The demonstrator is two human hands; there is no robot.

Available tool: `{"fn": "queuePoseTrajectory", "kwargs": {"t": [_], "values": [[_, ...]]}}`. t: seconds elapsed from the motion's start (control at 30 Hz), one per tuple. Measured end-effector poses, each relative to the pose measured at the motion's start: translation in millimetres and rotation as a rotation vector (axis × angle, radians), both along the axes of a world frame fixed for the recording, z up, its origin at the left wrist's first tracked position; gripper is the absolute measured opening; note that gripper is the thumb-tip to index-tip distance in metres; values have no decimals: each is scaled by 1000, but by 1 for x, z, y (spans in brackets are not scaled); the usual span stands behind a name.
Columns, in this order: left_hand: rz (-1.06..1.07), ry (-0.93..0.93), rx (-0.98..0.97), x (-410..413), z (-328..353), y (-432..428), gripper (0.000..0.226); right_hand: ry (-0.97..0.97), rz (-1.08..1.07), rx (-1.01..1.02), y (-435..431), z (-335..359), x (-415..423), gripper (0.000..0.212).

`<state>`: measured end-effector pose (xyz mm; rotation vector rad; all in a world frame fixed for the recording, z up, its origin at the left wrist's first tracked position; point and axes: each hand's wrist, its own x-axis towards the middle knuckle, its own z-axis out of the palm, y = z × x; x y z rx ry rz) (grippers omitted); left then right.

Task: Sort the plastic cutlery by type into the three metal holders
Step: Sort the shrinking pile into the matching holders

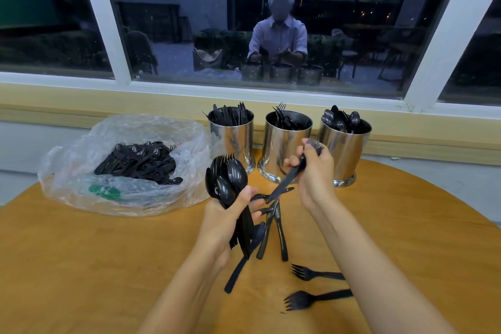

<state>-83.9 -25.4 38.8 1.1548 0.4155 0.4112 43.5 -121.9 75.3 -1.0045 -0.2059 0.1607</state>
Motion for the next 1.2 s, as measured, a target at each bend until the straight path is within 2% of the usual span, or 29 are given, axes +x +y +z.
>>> {"fn": "queuePoseTrajectory", "kwargs": {"t": [0.07,0.13,0.27,0.37,0.53,0.67,0.8,0.97,1.07,1.13,1.2], "values": [[-23,19,35,-2,0,3,26,35,36,-2,-5,6,4,11],[-82,37,86,-3,-1,5,31,-15,146,-145,-8,8,5,14],[-207,19,73,-5,-2,5,36,-153,478,-499,-6,11,-3,47],[-275,-16,25,-6,0,5,36,-196,613,-606,-5,13,-11,25],[-260,-7,64,-7,-1,10,32,-71,527,-533,-4,5,-10,44],[-89,19,87,-5,-3,6,26,61,526,-419,-5,0,-8,34],[-38,9,126,-5,-4,3,29,147,613,-325,-7,-7,1,29],[-42,26,56,-2,-8,5,25,63,471,-307,-8,-17,-5,32],[0,43,43,3,-13,3,21,-8,316,-331,-1,-23,-12,24],[8,58,19,7,-16,2,21,27,260,-341,1,-25,-13,14],[3,73,1,10,-18,1,21,76,261,-348,3,-27,-11,14]]}}
